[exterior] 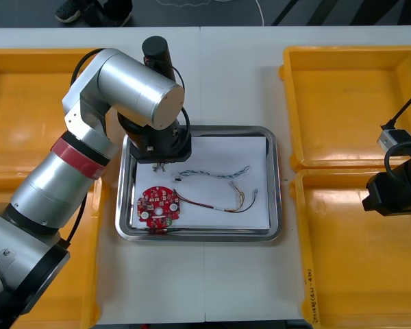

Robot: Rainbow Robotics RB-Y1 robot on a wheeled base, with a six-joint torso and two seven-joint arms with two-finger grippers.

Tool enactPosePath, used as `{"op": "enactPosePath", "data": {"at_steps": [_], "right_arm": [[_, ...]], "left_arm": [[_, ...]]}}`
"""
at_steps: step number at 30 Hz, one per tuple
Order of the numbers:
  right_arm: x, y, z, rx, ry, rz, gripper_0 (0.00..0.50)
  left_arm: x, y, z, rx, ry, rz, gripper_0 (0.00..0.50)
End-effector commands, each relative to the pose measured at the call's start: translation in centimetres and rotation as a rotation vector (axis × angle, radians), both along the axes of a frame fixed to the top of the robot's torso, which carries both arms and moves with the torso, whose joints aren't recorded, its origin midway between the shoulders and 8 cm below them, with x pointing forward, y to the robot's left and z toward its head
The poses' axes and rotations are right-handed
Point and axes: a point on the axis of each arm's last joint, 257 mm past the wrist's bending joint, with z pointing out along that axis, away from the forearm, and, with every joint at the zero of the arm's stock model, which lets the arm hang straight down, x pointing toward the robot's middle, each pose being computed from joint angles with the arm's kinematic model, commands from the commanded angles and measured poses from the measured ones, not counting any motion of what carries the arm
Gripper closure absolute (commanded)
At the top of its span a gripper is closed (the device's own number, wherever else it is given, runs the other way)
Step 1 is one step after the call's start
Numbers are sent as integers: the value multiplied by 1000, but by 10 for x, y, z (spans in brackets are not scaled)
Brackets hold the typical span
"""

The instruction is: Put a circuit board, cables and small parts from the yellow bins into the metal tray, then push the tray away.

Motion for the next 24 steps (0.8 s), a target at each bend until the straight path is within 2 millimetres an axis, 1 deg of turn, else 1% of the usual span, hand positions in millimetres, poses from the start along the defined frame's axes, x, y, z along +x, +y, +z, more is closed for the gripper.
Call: {"op": "enactPosePath", "data": {"at_steps": [1,3,7,10,13,16,17,19,20,22,23,24], "right_arm": [[3,-3,6,6,-25,9,0],[3,-3,6,6,-25,9,0],[3,-3,6,6,-25,9,0],[3,-3,6,6,-25,9,0],[3,-3,6,6,-25,9,0],[3,-3,6,6,-25,9,0],[3,-3,6,6,-25,9,0],[3,-3,6,6,-25,9,0],[3,-3,6,6,-25,9,0],[3,-3,6,6,-25,9,0],[3,-3,6,6,-25,9,0],[3,-3,6,6,-25,9,0]], "left_arm": [[-8,-15,-8,3,-5,-19,33],[-8,-15,-8,5,-7,-18,0],[-7,-14,-7,8,-12,-18,0],[-4,-13,2,4,-29,-12,0],[-5,-10,17,-4,-40,-5,0],[-7,-4,37,-7,-67,-1,0],[-7,-4,37,-7,-67,-1,0],[-10,4,54,-11,-87,7,0],[-10,5,56,-13,-87,9,0],[-13,12,70,-23,-101,17,0],[-13,13,72,-26,-103,20,0],[-11,15,81,-41,-122,25,0]]}}
